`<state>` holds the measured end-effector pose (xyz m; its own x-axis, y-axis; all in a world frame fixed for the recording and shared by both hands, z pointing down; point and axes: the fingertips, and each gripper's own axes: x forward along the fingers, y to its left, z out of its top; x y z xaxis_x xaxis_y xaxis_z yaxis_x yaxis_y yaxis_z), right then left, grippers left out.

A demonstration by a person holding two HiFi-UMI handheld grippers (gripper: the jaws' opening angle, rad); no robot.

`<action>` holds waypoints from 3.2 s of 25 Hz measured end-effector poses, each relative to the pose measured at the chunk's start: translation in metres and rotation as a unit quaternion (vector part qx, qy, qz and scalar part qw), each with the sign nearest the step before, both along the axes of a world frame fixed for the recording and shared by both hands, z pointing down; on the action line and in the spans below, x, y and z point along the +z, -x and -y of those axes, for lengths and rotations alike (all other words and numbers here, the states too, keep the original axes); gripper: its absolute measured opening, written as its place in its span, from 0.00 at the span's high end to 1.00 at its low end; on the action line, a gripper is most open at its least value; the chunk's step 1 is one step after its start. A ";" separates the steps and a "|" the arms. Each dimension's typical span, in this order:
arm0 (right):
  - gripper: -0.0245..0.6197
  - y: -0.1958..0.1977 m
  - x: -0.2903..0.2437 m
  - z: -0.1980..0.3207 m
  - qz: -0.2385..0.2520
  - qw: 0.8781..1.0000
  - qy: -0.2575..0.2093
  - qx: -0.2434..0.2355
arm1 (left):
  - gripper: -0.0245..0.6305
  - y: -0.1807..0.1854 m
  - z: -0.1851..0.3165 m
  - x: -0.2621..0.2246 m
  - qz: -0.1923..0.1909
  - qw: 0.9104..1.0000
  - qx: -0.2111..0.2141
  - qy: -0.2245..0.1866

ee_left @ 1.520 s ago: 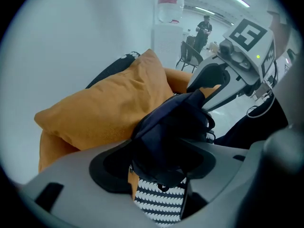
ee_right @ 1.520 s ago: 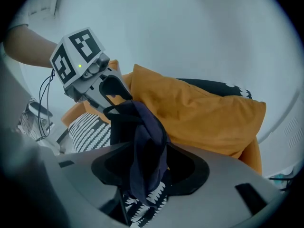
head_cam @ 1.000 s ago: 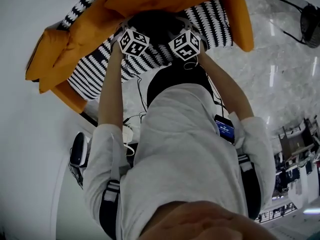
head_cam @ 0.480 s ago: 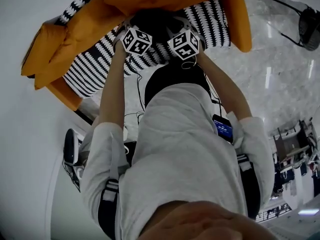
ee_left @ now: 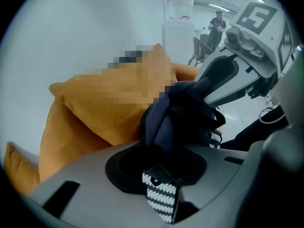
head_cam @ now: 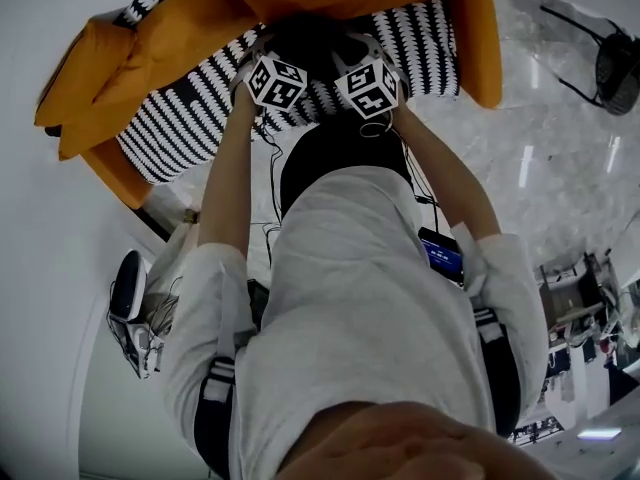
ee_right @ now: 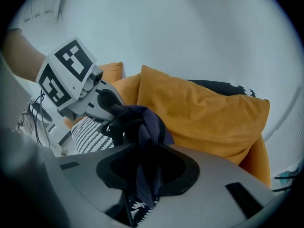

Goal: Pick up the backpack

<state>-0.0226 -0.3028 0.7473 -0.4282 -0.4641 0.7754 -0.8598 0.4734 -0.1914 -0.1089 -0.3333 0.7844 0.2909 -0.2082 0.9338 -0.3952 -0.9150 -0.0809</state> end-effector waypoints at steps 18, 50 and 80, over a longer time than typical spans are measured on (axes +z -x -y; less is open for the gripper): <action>0.79 0.056 -0.011 -0.057 -0.010 0.998 -0.027 -0.064 | 0.84 0.057 -0.071 0.003 -0.016 0.995 -0.092 -0.022; 0.82 0.126 -0.011 -0.196 -0.067 0.985 -0.038 -0.157 | 0.86 0.135 -0.223 0.001 -0.065 0.977 -0.199 -0.029; 0.84 0.173 -0.109 -0.241 -0.045 0.973 -0.114 -0.197 | 0.87 0.187 -0.294 -0.116 -0.129 0.935 -0.314 -0.100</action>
<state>-0.1954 -0.0619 0.6380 -0.5432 -0.4419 0.7139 -0.6112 0.7911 0.0246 -0.2958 -0.0396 0.6684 0.2627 -0.5767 0.7736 -0.8798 -0.4723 -0.0534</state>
